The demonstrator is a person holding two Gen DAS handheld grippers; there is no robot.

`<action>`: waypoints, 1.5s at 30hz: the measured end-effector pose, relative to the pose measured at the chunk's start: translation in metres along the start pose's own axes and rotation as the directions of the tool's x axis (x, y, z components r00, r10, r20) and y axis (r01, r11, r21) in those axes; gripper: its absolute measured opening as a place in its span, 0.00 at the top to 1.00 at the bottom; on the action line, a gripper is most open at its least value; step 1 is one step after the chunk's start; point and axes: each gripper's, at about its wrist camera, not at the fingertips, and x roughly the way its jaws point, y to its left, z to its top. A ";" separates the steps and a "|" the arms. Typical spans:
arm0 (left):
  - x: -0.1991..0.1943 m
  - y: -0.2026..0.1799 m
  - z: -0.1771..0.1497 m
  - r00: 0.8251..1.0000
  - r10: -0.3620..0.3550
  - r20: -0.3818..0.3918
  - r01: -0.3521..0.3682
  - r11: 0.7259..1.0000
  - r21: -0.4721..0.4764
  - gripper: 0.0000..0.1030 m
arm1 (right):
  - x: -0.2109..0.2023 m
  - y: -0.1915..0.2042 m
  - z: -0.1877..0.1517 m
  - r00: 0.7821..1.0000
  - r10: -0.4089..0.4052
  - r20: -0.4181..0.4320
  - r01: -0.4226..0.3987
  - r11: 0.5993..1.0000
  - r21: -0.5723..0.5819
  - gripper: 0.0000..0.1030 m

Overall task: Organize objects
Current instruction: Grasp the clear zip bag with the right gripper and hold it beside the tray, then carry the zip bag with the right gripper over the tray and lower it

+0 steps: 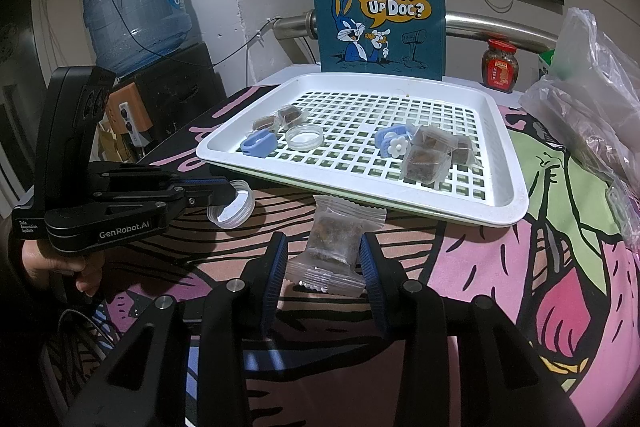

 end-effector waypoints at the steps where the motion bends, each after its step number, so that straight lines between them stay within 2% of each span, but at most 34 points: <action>1: 0.000 0.000 0.000 1.000 0.000 0.000 0.000 1.000 0.000 0.96 | 0.000 0.000 0.000 1.000 0.000 0.000 0.000 1.000 0.000 0.64; 21: 0.002 0.001 -0.002 1.000 -0.008 -0.002 0.008 1.000 -0.002 0.96 | -0.004 -0.003 -0.001 1.000 0.019 0.020 -0.019 1.000 0.021 0.64; 27: 0.003 0.005 -0.001 0.997 -0.082 -0.003 0.082 0.996 -0.032 0.96 | -0.008 -0.016 -0.001 0.995 0.088 0.042 -0.092 0.992 0.088 0.64; 31: 0.000 0.002 0.001 0.993 -0.119 0.003 0.119 0.992 -0.035 0.96 | -0.012 -0.020 0.001 0.993 0.104 0.060 -0.110 0.988 0.108 0.64; 39: -0.030 0.002 0.021 0.990 -0.104 0.092 0.108 0.993 -0.040 0.96 | -0.038 -0.042 0.017 0.986 0.057 0.158 -0.084 0.982 0.169 0.64; 45: -0.045 0.009 0.049 0.987 -0.066 0.149 0.072 0.997 -0.035 0.96 | -0.060 -0.054 0.053 0.971 0.043 0.234 -0.086 0.980 0.178 0.64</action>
